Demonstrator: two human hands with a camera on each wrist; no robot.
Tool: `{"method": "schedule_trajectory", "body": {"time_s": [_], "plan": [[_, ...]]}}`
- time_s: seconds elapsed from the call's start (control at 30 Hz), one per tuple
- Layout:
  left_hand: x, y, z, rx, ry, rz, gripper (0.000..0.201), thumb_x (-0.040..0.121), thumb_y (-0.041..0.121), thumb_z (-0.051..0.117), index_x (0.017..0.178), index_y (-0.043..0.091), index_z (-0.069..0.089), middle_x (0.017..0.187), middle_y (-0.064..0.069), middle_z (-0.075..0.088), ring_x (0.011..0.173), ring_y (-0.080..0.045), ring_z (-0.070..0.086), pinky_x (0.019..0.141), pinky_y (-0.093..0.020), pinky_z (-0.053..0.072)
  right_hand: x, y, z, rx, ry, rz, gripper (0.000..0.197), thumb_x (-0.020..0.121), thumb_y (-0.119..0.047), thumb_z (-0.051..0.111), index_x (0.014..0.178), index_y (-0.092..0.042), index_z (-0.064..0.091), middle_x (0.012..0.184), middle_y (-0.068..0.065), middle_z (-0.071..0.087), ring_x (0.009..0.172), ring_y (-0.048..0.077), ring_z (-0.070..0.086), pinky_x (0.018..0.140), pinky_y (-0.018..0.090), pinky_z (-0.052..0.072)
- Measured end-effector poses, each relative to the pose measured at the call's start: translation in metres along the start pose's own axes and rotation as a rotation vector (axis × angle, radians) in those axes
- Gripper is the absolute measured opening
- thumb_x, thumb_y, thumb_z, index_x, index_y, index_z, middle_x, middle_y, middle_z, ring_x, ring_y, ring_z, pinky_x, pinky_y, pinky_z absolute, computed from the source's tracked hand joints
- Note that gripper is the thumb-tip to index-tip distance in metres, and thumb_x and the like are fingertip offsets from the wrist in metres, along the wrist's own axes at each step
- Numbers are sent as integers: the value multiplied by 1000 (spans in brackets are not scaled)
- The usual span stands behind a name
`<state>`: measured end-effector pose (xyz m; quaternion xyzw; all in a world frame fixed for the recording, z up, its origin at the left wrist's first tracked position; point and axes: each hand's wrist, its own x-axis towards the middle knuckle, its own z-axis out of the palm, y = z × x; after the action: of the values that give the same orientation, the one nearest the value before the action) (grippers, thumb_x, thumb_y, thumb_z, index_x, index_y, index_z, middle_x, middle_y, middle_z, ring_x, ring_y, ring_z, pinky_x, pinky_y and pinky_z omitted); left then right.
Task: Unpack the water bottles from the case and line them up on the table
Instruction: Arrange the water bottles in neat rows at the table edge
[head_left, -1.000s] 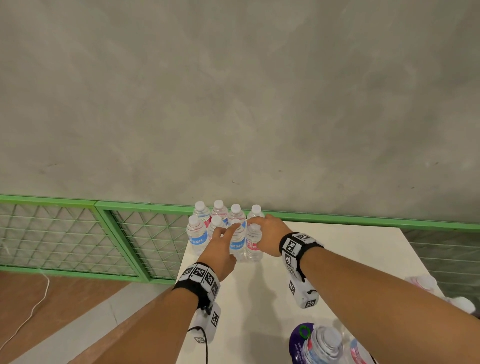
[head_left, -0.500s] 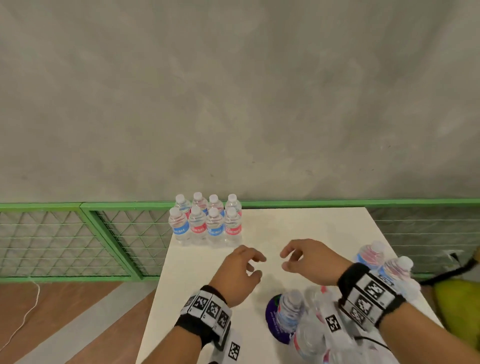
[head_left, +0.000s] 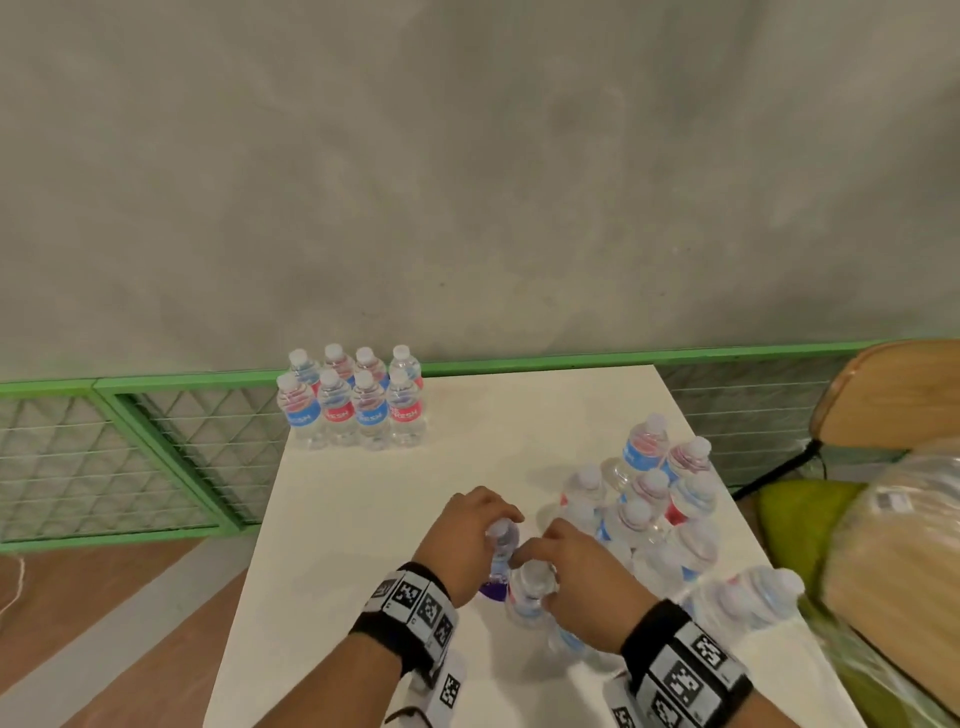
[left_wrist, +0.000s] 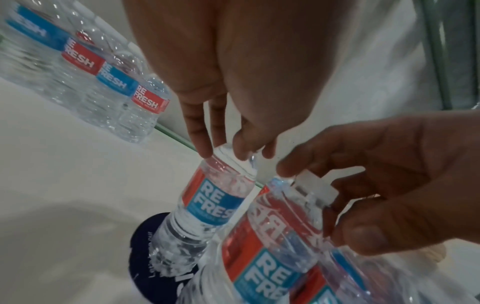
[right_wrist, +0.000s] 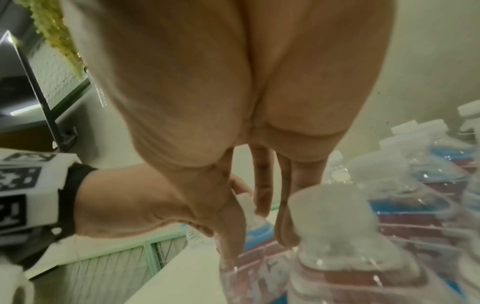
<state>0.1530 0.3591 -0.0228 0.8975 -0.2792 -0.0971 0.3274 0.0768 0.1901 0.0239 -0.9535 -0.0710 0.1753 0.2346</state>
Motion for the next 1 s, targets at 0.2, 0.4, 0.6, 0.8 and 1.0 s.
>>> {"method": "schedule_trajectory", "body": {"time_s": [0.2,0.4,0.6,0.8,1.0], "plan": [[-25,-15,-15,-35,70,-152,23,78,9,65,98,22,65,101,5,50,88,-16,56,81,-26,44,8,-2,8,-122,43,-17,39,81,-2,57,112,-25,64,107,0,48,88,22,59,70,25,43],[-69,-50,-40,-45,247,-334,22,83,36,70,91,21,56,92,6,51,80,-12,55,74,-28,45,20,-35,22,-93,32,-56,25,82,-20,57,106,-21,65,108,-1,53,92,22,59,73,26,41],[-115,-94,-76,4,302,-598,35,82,49,69,87,21,50,78,7,59,72,-12,57,64,-29,44,46,-80,50,122,-20,-35,23,87,-27,62,107,-17,57,104,-1,55,93,17,52,76,24,42],[-131,-118,-103,-163,318,-731,40,78,45,75,90,20,46,69,-5,67,57,-23,68,60,-41,58,86,-128,65,263,-3,31,31,83,-32,69,99,-13,51,91,4,59,77,23,62,63,33,53],[-135,-122,-108,-171,311,-633,31,74,36,76,91,27,51,75,0,55,64,-21,65,64,-43,59,120,-144,64,213,29,6,37,80,-26,72,109,-17,51,94,5,62,75,19,58,55,21,44]]}}
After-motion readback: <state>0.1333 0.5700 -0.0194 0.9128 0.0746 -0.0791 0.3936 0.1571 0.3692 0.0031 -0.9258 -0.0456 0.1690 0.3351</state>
